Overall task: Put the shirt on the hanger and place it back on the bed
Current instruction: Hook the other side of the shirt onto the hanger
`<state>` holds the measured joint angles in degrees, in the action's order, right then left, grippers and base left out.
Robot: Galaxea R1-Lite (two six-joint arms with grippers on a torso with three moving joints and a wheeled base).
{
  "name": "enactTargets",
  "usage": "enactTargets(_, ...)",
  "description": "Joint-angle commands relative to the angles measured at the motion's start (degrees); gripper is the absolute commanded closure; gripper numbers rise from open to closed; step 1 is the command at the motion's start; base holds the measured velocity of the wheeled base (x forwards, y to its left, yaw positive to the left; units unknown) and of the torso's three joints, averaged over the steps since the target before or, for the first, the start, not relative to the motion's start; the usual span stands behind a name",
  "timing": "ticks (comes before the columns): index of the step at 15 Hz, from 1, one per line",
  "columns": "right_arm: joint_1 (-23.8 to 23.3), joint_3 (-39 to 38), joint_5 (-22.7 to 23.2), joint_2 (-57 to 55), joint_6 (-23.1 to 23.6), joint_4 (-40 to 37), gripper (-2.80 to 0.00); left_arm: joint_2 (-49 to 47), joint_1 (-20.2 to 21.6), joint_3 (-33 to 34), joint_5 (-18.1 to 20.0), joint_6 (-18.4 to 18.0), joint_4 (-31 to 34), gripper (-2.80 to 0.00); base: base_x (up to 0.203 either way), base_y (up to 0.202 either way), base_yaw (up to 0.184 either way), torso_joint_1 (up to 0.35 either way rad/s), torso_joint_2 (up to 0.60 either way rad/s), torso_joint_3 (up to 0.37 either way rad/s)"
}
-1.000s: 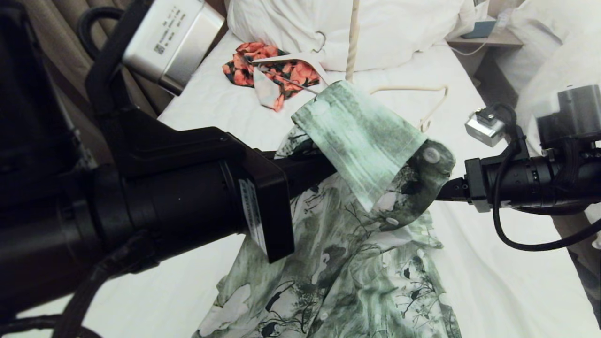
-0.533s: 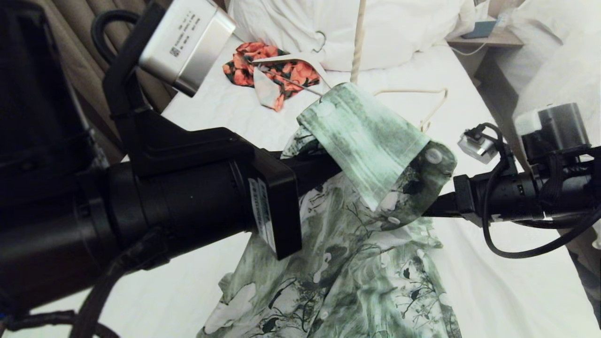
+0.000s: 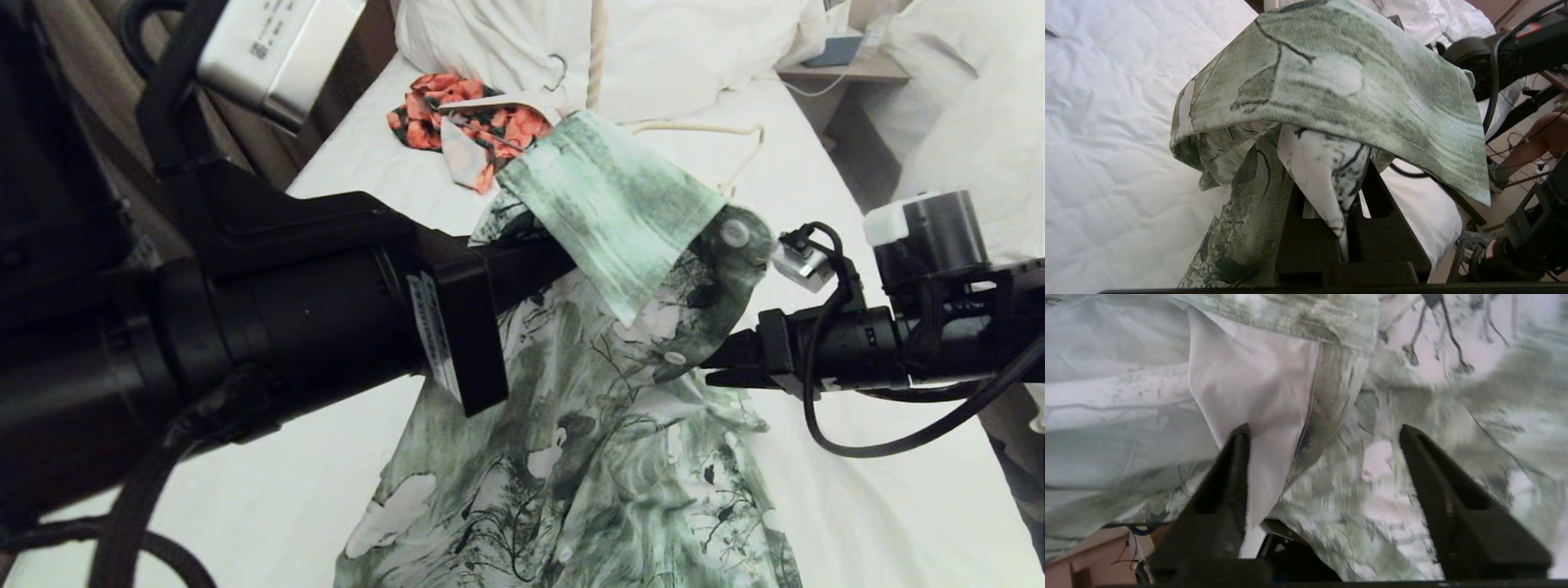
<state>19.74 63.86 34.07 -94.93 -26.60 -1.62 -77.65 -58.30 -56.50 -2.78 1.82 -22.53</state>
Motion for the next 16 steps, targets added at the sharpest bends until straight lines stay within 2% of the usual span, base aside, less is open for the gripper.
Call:
enactTargets(1,0.36,-0.22,0.21,-0.69,-0.68,1.13,-2.80,0.75,0.02,-0.01,-0.03,0.03,-0.14,0.00,0.000,0.000,0.000,0.000,0.00,0.000)
enactTargets(6,2.35,-1.92,0.30,-2.48,-3.67,9.83,-2.80,1.10,0.11,-0.01,-0.03,-0.06,-0.14,0.00,0.000,0.000,0.000,0.000,0.00,0.000)
enactTargets(8,3.08,-2.76,0.30,-3.45,-6.75,14.24,-2.80,1.19,0.11,-0.01,-0.03,0.03,-0.14,0.00,0.000,0.000,0.000,0.000,0.00,0.000)
enactTargets(13,3.90,-3.29,0.47,-3.85,-7.50,16.91,-2.80,1.19,0.20,-0.01,-0.10,-0.04,-0.14,0.00,0.000,0.000,0.000,0.000,0.00,0.000)
enactTargets(14,3.96,-3.28,0.47,-3.57,-7.54,17.13,0.00,1.19,0.20,-0.01,-0.03,-0.06,-0.14,0.00,0.000,0.000,0.000,0.000,0.00,0.000)
enactTargets(16,4.51,-3.22,0.47,-3.37,-8.38,18.31,0.00,1.19,0.20,-0.01,-0.03,-0.06,-0.14,0.00,0.000,0.000,0.000,0.000,0.00,0.000)
